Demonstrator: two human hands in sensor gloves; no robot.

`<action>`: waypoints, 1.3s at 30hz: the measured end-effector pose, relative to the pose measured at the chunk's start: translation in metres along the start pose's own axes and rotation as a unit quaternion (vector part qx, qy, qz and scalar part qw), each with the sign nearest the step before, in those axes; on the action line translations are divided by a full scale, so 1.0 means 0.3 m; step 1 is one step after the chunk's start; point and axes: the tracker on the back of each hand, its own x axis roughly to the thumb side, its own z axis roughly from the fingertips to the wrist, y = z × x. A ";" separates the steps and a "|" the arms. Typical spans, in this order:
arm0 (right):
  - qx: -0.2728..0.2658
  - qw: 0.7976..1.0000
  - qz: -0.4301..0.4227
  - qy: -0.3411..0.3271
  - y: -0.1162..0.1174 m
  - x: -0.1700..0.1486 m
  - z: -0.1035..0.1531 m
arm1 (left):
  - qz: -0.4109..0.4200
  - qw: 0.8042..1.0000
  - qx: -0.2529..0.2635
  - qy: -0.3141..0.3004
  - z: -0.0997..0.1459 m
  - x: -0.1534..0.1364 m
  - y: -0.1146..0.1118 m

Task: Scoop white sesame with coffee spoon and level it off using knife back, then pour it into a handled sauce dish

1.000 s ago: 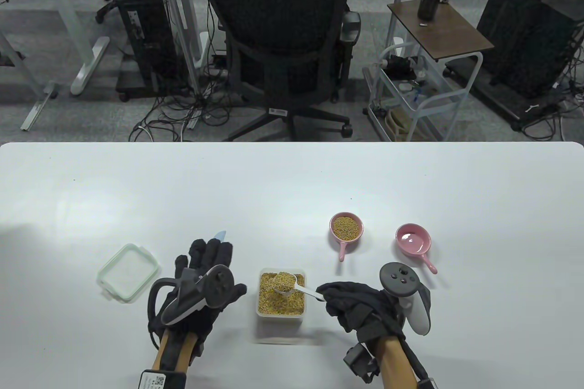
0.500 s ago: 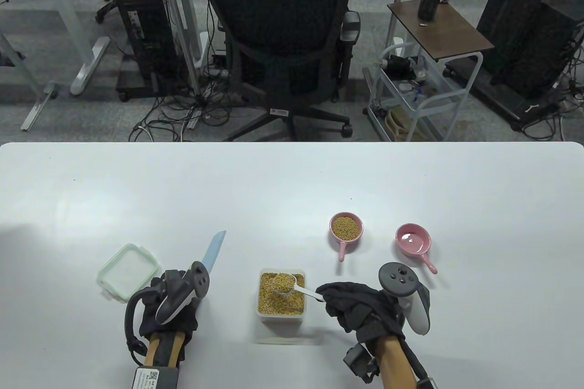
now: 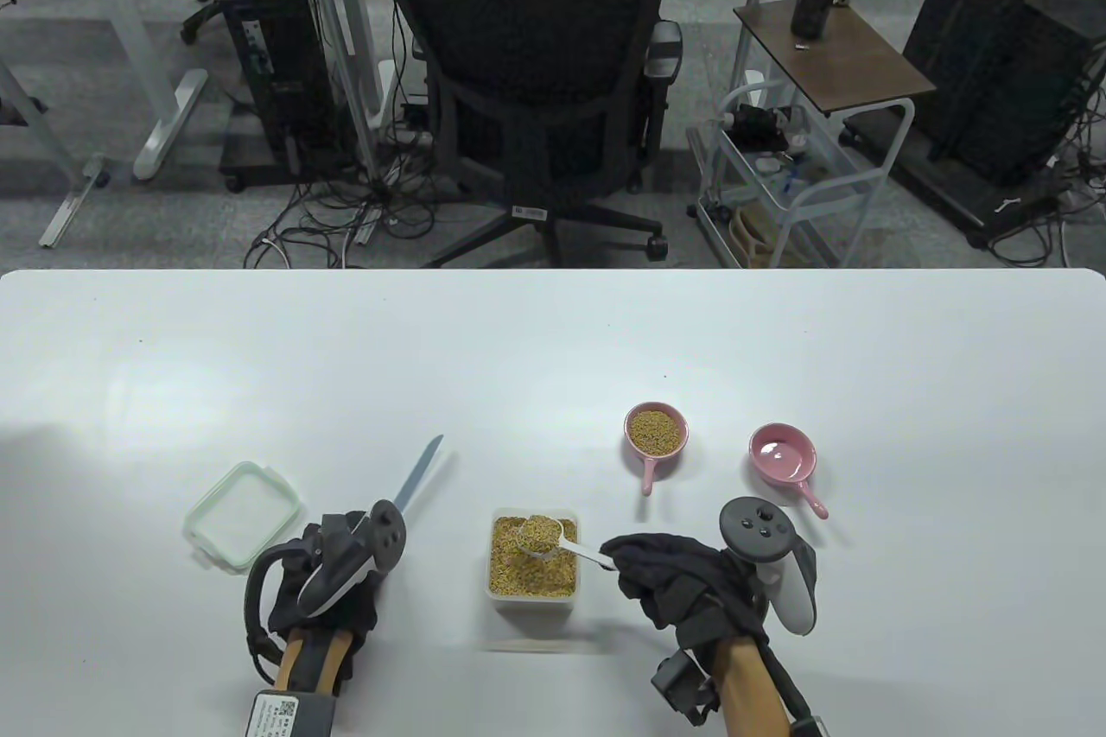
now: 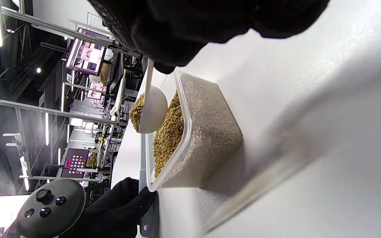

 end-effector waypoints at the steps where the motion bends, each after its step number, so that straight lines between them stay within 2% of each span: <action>1: -0.001 1.000 0.000 0.000 -0.001 0.000 0.000 | 0.009 1.000 0.009 -0.004 0.006 -0.001 0.009; 5: -0.001 1.000 0.002 -0.002 -0.005 0.000 -0.001 | 0.075 0.994 0.059 -0.045 0.047 0.000 0.061; 10: -0.001 1.000 0.001 -0.003 -0.007 0.001 0.000 | 0.143 0.974 0.129 -0.122 0.140 0.056 0.144; 14: 0.001 1.000 0.002 -0.002 -0.008 0.001 -0.001 | 0.178 0.954 0.134 -0.200 0.197 0.126 0.171; 17: 0.002 1.000 0.005 -0.002 -0.010 0.002 0.000 | 0.162 0.948 0.144 -0.233 0.235 0.170 0.186; 24: 0.003 1.000 0.011 -0.001 -0.011 0.003 -0.001 | 0.147 0.942 0.104 -0.285 0.276 0.229 0.186; 39: 0.000 1.000 0.017 -0.002 -0.007 0.004 -0.001 | 0.134 0.947 0.057 -0.285 0.272 0.232 0.176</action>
